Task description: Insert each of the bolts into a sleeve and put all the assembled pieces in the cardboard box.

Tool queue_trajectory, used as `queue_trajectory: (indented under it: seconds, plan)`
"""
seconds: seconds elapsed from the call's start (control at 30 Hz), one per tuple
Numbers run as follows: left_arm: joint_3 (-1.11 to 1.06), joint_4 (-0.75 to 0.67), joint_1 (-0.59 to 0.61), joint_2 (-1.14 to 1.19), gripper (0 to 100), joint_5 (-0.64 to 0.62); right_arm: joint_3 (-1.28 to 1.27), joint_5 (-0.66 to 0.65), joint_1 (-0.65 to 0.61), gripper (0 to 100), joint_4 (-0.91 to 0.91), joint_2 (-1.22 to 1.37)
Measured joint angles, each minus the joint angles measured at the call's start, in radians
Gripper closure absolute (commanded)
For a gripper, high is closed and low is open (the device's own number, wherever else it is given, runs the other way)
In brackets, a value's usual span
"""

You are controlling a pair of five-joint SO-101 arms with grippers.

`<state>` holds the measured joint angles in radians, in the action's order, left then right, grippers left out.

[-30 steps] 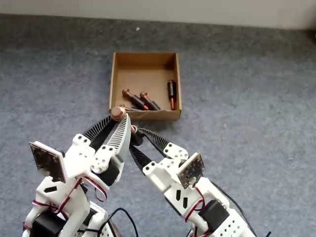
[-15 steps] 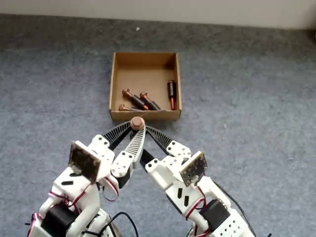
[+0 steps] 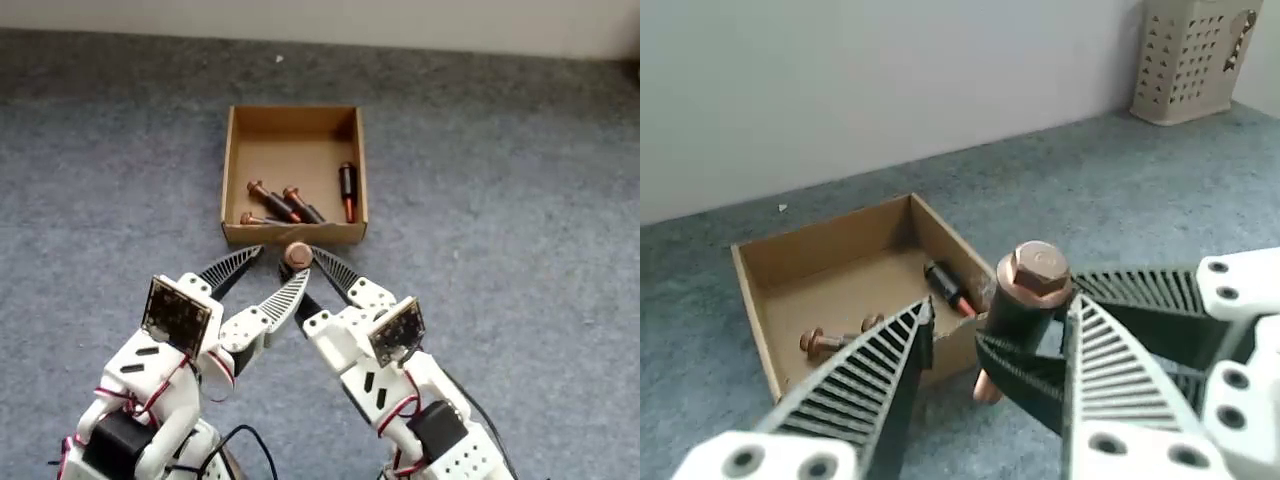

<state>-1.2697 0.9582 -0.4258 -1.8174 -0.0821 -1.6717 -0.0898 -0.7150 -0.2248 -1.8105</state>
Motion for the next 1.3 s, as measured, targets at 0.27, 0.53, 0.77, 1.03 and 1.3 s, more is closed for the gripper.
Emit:
queue_trajectory:
  seconds: [0.27, 0.53, 0.77, 1.03, 1.3]
  plan:
    - [0.023, 0.048, 0.003, 0.006, 78, 0.006, 0.0, 0.002, 0.15, 99.4, -0.009, -0.003]
    - [0.023, 0.046, 0.008, 0.003, 99, 0.101, 0.0, 0.002, 0.27, 99.4, -0.11, -0.003]
    - [-0.1, 0.043, 0.123, 0.0, 99, 0.278, 0.0, 0.002, 0.319, 99.4, -0.112, -0.003]
    - [-0.282, 0.043, 0.379, 0.0, 99, 0.288, 0.0, 0.002, 0.359, 99.4, -0.114, -0.003]
    - [-0.404, 0.043, 0.486, 0.0, 99, 0.288, 0.037, 0.048, 0.362, 99.4, -0.219, -0.003]
